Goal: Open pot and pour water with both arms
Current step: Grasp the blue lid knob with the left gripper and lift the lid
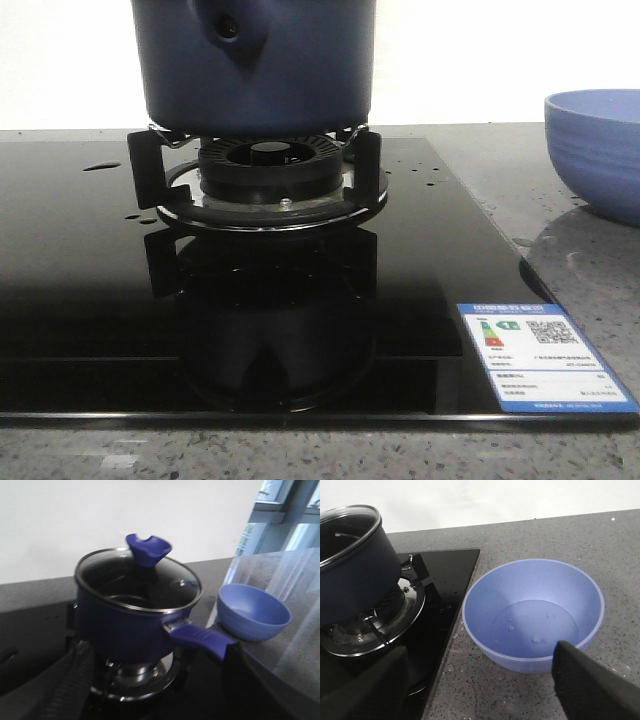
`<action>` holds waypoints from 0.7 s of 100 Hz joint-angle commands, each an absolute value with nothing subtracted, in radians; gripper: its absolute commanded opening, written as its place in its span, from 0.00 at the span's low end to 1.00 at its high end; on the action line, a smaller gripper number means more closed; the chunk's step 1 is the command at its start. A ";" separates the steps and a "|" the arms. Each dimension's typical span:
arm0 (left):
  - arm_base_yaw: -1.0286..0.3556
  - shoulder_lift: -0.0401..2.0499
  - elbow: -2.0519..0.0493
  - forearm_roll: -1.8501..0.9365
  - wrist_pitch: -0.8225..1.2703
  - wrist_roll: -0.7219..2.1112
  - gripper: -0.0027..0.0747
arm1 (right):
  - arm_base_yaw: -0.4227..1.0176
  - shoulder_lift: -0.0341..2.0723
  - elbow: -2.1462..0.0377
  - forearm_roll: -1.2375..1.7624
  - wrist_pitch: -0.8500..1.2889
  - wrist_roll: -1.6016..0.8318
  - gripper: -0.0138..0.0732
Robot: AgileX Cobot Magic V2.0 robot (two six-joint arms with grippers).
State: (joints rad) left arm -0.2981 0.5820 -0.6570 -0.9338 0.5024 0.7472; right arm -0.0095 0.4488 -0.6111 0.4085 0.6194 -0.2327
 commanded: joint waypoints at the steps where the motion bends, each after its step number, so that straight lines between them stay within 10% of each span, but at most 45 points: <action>1: -0.312 0.636 -0.694 -1.142 0.429 0.916 0.64 | -0.007 0.462 -0.647 0.426 0.546 -0.245 0.79; 70: -0.312 1.194 -1.003 -1.476 0.578 1.360 0.70 | -0.007 0.462 -0.647 0.426 0.570 -0.258 0.79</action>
State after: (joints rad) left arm -0.3040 1.1663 -0.9329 -1.4286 0.5478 1.3525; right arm -0.0095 0.4488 -0.6111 0.4085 0.6315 -0.2443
